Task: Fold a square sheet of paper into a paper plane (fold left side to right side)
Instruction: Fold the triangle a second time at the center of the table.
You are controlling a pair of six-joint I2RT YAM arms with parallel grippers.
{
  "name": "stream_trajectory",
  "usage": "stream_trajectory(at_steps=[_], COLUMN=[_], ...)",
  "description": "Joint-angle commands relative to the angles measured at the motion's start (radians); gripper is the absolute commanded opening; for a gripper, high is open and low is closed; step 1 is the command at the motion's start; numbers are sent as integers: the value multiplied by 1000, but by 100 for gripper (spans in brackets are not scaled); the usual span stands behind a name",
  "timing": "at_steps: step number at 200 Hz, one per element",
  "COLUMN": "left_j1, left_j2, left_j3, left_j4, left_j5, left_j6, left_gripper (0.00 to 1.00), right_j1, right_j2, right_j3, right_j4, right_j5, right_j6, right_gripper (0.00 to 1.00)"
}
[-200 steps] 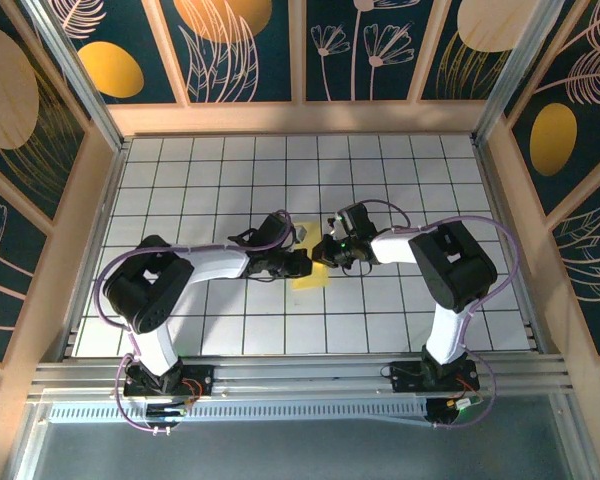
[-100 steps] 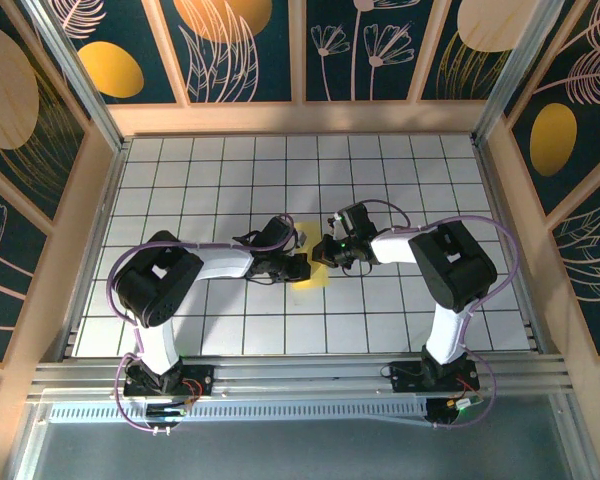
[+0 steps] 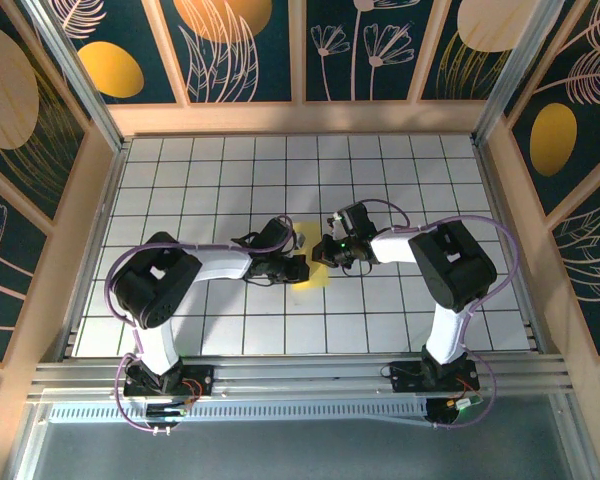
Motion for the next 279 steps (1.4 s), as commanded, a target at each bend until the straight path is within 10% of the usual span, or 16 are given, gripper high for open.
stream_trajectory(at_steps=[1,279], left_j1=[2,2], left_j2=[-19,-241], left_j3=[-44,-212], left_j4=[-60,-22], left_j5=[-10,39], left_j6=[36,69], left_gripper=[0,0], right_j1=[-3,-13], right_j2=[67,78], right_j3=[-18,-3], right_j4=[-116,-142], right_j5=[90,86], right_j6=[-29,-39], right_gripper=[0,0])
